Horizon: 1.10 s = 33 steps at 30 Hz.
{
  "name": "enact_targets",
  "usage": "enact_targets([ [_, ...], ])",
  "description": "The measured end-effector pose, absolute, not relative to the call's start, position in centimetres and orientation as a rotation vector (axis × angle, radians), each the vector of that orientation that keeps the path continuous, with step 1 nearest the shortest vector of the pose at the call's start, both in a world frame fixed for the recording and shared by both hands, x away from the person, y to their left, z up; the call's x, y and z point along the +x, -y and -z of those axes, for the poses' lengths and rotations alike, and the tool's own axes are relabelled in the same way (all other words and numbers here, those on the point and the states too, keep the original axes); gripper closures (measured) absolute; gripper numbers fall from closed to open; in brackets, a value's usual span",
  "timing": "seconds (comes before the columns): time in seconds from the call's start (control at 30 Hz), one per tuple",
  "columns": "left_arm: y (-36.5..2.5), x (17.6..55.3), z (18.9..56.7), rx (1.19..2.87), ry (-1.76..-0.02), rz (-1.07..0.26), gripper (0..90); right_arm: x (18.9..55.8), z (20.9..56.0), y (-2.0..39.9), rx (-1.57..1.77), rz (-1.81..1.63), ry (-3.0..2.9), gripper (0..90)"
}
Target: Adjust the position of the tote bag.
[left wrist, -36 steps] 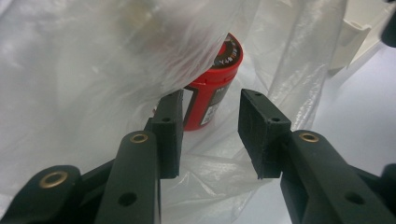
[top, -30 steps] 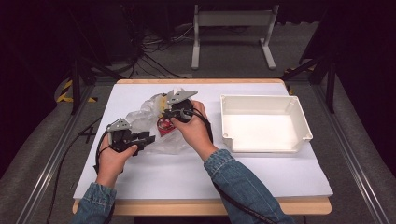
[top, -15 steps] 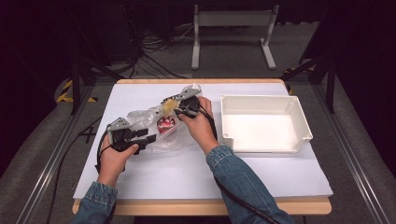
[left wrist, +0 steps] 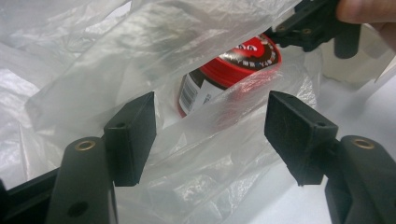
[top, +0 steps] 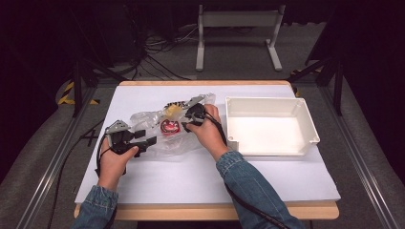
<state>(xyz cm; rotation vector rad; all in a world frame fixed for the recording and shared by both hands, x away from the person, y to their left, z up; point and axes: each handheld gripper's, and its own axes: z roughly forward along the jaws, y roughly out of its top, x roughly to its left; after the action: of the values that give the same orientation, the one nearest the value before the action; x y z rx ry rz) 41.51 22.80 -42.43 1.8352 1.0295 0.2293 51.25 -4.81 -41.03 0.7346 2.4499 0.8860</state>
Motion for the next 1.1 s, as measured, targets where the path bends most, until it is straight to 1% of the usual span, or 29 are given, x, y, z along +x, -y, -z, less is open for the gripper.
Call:
enact_targets([
  [0.07,-22.7,41.6,42.6,1.854,-1.036,-0.204,34.3,50.8,40.9,5.1,0.678,-0.856,-2.503,27.2],
  [0.17,-22.8,41.7,42.8,1.879,-1.045,-0.193,34.2,50.4,40.8,5.2,0.629,-0.837,-2.544,24.9],
  [0.23,-22.8,41.8,43.2,1.891,-1.07,-0.155,33.9,50.2,41.1,5.1,0.582,-0.806,-2.594,21.4],
  [0.33,-22.9,41.9,43.7,1.908,-1.095,-0.131,33.5,49.9,41.6,4.9,0.547,-0.786,-2.662,18.0],
  [0.43,-23.0,41.9,43.7,1.904,-1.101,-0.127,32.1,49.7,41.7,4.8,0.54,-0.807,-2.69,19.3],
  [0.5,-23.2,41.9,43.6,1.897,-1.094,-0.149,31.1,49.6,41.2,4.9,0.544,-0.83,-2.687,21.2],
  [0.63,-23.3,41.8,43.3,1.866,-1.083,-0.158,29.4,49.1,39.6,5.2,0.569,-0.926,-2.668,21.1],
  [0.87,-23.1,41.5,43.0,1.85,-1.056,-0.174,29.6,47.4,36.2,5.2,0.562,-1.072,-2.632,22.7],
  [1.0,-22.9,41.3,42.6,1.841,-1.038,-0.181,29.7,46.5,34.8,5.0,0.558,-1.135,-2.618,25.9],
  [1.1,-22.7,41.2,42.5,1.843,-1.022,-0.186,29.6,45.4,33.2,4.5,0.542,-1.2,-2.592,30.8],
])
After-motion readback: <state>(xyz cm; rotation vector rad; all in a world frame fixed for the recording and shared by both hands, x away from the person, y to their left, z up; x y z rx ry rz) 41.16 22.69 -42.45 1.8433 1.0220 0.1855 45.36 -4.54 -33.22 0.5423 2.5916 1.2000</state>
